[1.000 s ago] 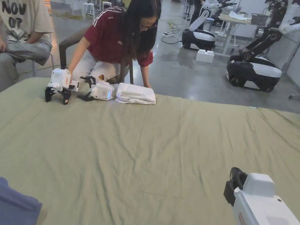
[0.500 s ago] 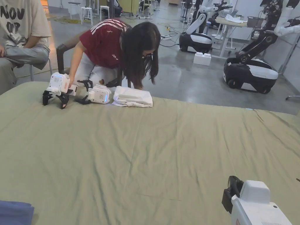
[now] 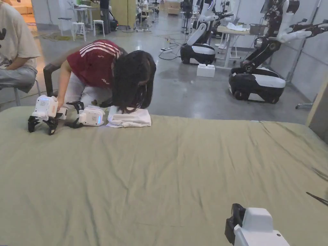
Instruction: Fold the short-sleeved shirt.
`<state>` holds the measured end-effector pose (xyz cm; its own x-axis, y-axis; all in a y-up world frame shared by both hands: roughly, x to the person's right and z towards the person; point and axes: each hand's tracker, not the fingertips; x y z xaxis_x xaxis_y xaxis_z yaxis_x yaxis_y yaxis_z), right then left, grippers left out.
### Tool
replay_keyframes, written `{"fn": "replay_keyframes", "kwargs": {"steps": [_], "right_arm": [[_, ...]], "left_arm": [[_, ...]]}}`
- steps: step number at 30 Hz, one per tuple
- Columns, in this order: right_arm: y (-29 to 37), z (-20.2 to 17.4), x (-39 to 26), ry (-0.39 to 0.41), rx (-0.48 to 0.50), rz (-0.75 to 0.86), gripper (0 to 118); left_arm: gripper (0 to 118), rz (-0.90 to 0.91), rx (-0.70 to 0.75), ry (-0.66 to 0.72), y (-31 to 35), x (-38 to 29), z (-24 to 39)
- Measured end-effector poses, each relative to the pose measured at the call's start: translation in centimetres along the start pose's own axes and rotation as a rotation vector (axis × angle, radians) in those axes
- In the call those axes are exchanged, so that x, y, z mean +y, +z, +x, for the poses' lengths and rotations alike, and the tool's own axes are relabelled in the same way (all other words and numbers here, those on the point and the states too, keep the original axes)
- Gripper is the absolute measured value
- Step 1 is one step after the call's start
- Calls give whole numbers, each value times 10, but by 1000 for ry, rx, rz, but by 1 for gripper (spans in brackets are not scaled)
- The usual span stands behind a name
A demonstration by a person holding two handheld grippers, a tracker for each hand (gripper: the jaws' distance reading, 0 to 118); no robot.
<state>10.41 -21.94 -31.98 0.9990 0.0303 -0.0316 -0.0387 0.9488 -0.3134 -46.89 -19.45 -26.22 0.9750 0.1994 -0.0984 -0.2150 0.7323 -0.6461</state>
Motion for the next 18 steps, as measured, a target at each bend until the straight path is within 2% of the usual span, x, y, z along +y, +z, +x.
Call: {"fn": "replay_keyframes", "kwargs": {"steps": [4, 6, 8, 10, 12, 14, 15, 18], "right_arm": [[-1, 3, -5, -6, -3, -8, 0], [-2, 5, -4, -17, -4, -8, 0], [-3, 6, -2, -22, -11, 0, 0], [-2, 9, 3, -30, -18, 21, 0], [-2, 10, 11, -44, -27, 43, 0], [-2, 12, 18, -49, -33, 71, 0], [-1, 12, 22, -49, -38, 81, 0], [0, 12, 31, -44, -49, 118, 0]], "left_arm": [[59, 85, -33, -19, -24, -20, 67], [49, 144, -17, -62, -37, -24, 99], [48, 211, 1, -74, -42, -23, 133], [39, 303, 24, -127, -47, -21, 162], [23, 400, 54, -205, -47, -16, 190], [7, 465, 98, -226, -53, -11, 208], [3, 492, 99, -234, -53, -7, 215], [0, 534, 90, -225, -54, -1, 233]]}}
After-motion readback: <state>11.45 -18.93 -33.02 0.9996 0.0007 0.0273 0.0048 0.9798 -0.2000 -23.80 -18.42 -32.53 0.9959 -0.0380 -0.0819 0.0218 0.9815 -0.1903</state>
